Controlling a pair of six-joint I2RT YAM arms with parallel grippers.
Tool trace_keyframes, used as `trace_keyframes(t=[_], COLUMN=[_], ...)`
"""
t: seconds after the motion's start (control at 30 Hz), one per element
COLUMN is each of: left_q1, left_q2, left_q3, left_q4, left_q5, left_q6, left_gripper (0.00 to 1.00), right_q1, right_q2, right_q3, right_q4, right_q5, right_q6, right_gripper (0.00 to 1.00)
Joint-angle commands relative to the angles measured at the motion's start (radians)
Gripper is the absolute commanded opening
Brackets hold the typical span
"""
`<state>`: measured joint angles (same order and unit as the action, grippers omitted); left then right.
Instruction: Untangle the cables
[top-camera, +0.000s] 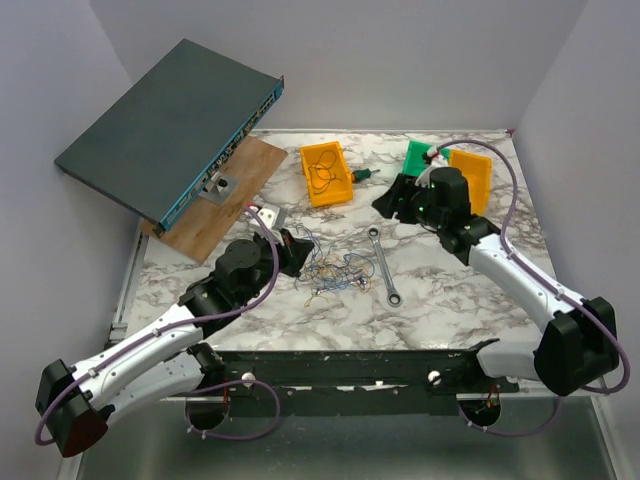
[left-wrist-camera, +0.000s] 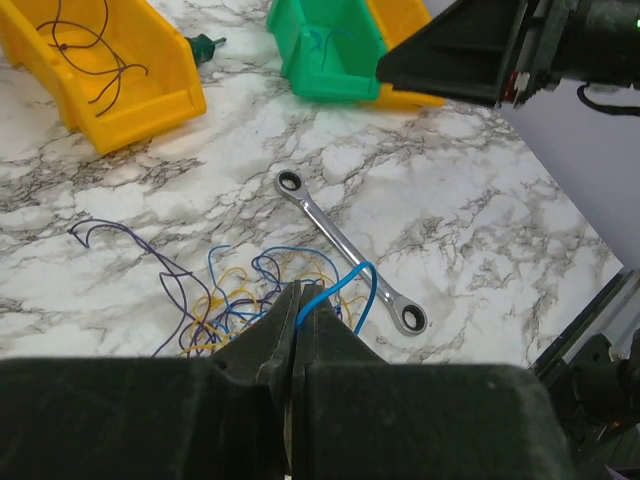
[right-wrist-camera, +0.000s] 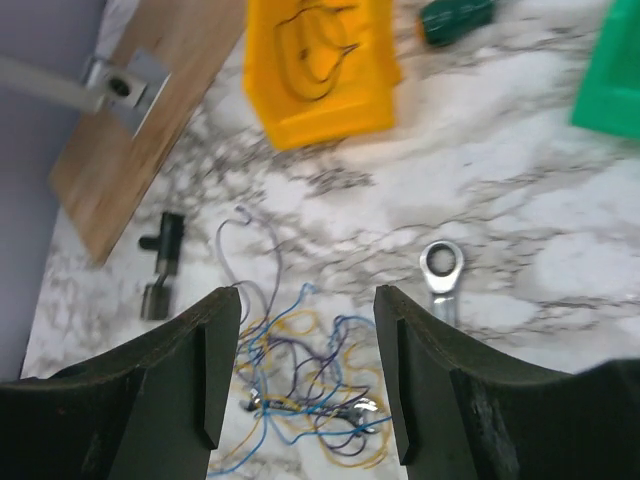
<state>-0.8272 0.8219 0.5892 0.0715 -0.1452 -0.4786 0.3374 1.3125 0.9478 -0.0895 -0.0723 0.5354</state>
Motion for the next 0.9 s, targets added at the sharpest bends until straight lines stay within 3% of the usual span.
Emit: trace_keyframes(t=[0.0, 0.23, 0.57, 0.7, 0.87], left_q1=[-0.006, -0.006, -0.006, -0.006, -0.006], left_q2=[-0.018, -0.044, 0.009, 0.027, 0.034], left_q3=[0.029, -0.06, -0.139, -0.127, -0.108], left_q4=[-0.007, -0.008, -0.053, -0.07, -0.098], left_q5=[-0.019, -0.057, -0.006, -0.017, -0.036], left_q6=[0.032, -0.021, -0.115, -0.108, -0.084], left_gripper=[0.0, 0.0, 0.0, 0.0, 0.0], right_q1=[0.102, 0.229, 0.378, 0.386, 0.387], right_q2=[-0.017, 0.046, 0.184, 0.227, 0.268], right_q3=[-0.035, -0.118, -0.151, -0.168, -0.166], right_q4=[-0.053, -0.049, 0.002, 0.032, 0.08], right_q5=[-0.097, -0.079, 0.023, 0.037, 0.016], right_q6=[-0.065, -0.076, -0.011, -0.001, 0.033], right_gripper=[0.63, 0.63, 0.64, 0.6, 0.45])
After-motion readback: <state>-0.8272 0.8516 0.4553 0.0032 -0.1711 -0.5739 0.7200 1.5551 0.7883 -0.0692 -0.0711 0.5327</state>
